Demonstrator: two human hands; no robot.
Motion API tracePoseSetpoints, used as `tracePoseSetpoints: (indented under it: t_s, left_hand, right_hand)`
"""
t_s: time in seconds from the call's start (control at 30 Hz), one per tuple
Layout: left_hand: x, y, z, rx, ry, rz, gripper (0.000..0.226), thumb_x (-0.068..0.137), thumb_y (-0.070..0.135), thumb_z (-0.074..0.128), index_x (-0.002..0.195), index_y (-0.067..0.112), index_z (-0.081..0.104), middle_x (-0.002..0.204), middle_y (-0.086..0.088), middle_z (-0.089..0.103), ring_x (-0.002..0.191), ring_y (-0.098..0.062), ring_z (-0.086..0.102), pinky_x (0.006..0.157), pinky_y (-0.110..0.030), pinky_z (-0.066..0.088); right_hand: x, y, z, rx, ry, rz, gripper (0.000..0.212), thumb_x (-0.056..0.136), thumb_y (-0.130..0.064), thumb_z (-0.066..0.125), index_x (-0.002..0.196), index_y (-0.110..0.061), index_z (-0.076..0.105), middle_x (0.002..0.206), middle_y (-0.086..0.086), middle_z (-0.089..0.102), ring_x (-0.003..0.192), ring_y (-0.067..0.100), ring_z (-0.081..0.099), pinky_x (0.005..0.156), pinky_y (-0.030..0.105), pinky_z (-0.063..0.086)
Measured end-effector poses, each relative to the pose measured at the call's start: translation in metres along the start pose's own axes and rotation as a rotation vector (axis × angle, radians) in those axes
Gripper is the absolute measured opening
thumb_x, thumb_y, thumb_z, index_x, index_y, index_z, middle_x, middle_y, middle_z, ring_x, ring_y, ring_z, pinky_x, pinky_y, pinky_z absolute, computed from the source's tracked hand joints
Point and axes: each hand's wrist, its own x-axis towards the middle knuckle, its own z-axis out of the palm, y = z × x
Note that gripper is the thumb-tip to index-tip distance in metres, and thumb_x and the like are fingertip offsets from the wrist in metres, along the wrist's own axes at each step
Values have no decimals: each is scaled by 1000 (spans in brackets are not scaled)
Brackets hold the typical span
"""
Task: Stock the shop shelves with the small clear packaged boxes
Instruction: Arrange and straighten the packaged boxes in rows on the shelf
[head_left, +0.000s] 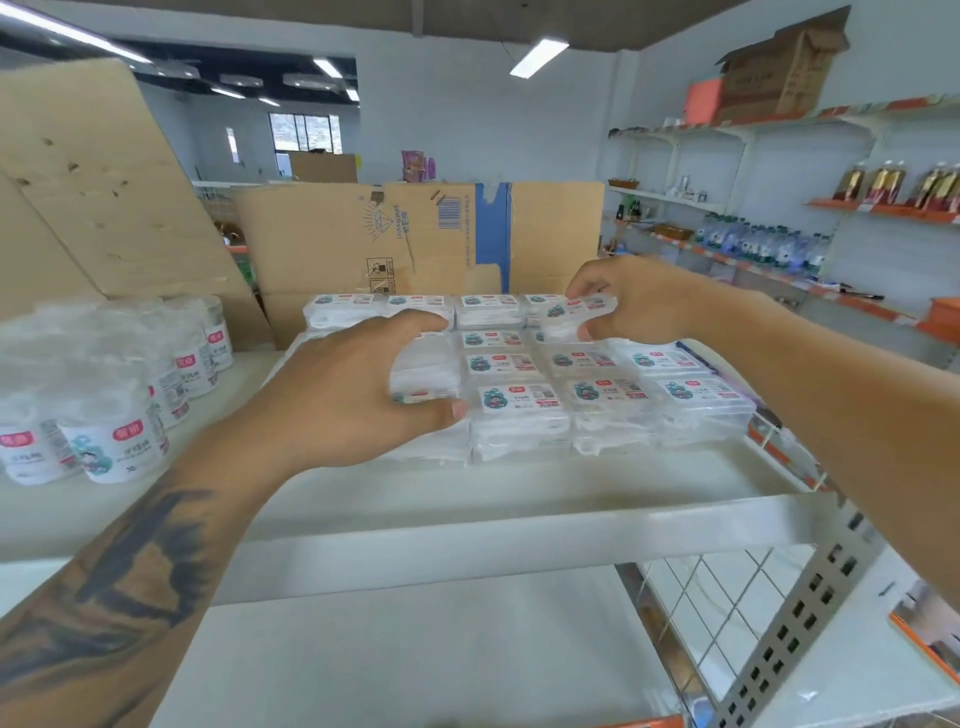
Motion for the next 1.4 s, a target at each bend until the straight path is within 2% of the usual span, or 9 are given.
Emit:
tracePoseSetpoints:
  t_s: [0.2,0.43,0.53,0.67,0.8,0.9,1.03,1.23,1.4]
  left_hand:
    - [-3,-19,5,-145,70,-9,67,79,63,72,139,46,48,146,19,50,130,-6,47,100,-26,37]
    - [-3,-34,9,-217,80,-25,57,82,60,75,132,44,54,138,21,56,129,-2,49,109,-32,42]
    - [-2,-37,10,-212,103,-18,47,86,47,76,129,44,57,136,18,60,131,-2,50,110,-33,42]
    - [0,-36,8,-226,120,-25,40,87,40,78,124,42,62,128,19,63,124,3,53,111,-35,44]
    - [1,-35,7,-288,145,-61,38,82,47,80,118,45,66,122,17,65,117,-8,59,108,-39,47]
    - [1,-30,6,-349,177,-44,34,82,45,81,114,43,69,121,17,67,111,-6,62,104,-37,49]
    - [1,-23,4,-434,187,-14,29,84,46,82,111,41,72,117,22,70,111,-7,65,104,-38,50]
    - [-12,-5,4,-633,103,84,26,83,29,82,108,25,75,110,12,76,106,-7,70,104,-38,52]
    - [-30,-2,1,-725,103,141,31,81,34,83,109,25,75,114,6,75,109,-13,70,99,-38,54]
  right_hand:
    - [-1,-6,7,75,93,-70,24,86,-35,79,108,-36,68,117,-11,67,113,14,61,99,31,46]
    - [-9,-5,19,113,106,-28,25,89,-29,78,111,-27,68,120,-4,67,116,14,59,97,27,43]
    - [-10,-5,22,126,110,-6,26,89,-26,78,112,-26,67,120,-4,67,117,13,59,96,24,40]
    - [-13,-6,23,95,88,12,31,91,-25,75,120,-26,63,128,-5,63,123,17,56,98,25,38]
    - [-21,-14,21,35,114,51,34,93,-28,72,125,-29,60,135,3,60,120,26,56,99,37,47]
    - [-35,-33,21,140,256,-8,29,94,-29,71,122,-29,62,134,3,62,124,24,57,99,32,45]
    - [-70,-71,27,418,299,-161,33,89,-23,77,118,-32,63,121,-22,63,119,1,56,99,16,42]
    - [-106,-100,54,651,357,-250,36,86,-16,81,117,-30,68,117,-21,66,114,7,62,99,32,51]
    - [-130,-106,65,957,387,-229,29,87,-10,80,111,-24,72,107,-11,73,97,14,70,89,34,56]
